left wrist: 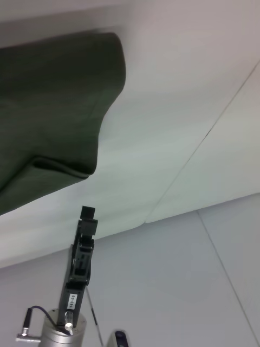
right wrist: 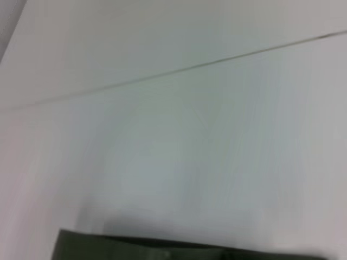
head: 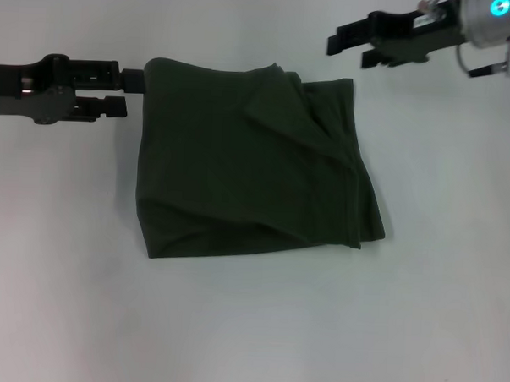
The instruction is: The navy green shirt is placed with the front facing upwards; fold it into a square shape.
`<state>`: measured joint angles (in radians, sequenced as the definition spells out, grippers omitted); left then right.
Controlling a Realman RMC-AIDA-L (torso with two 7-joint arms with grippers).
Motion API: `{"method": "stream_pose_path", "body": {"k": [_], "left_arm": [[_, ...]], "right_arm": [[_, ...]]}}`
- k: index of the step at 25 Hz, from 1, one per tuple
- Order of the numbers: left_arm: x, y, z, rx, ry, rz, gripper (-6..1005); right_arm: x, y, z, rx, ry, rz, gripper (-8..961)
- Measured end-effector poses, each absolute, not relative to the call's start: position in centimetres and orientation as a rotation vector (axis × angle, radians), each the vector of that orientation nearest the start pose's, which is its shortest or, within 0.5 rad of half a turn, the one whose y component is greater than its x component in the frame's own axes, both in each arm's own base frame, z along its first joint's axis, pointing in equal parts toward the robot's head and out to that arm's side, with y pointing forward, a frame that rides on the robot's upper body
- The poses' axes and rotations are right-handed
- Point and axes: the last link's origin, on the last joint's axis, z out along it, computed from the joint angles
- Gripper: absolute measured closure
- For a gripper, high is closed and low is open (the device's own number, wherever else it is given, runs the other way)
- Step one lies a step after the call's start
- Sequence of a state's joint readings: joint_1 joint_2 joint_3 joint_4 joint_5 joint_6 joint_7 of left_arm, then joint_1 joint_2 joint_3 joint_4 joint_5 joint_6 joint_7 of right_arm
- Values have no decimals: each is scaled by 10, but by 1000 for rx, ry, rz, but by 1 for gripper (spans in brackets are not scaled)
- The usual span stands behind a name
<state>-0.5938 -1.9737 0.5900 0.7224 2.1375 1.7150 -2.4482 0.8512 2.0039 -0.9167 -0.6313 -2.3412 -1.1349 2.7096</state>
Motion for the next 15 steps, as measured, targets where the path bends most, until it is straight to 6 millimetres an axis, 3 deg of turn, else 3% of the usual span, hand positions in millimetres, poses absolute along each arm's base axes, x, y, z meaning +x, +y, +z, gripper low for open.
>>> {"method": "stream_pose_path", "body": {"k": [3, 9, 15], "left_arm": [[-262, 343, 54, -2345, -1955, -703, 269], [-262, 343, 52, -2346, -1958, -705, 270], [-261, 344, 53, -2362, -1923, -714, 270]], "right_arm": [[212, 436, -11, -2100, 1830, 327, 218], [214, 434, -12, -1924, 2106, 673, 221], [229, 427, -16, -1854, 2182, 622, 224]]}}
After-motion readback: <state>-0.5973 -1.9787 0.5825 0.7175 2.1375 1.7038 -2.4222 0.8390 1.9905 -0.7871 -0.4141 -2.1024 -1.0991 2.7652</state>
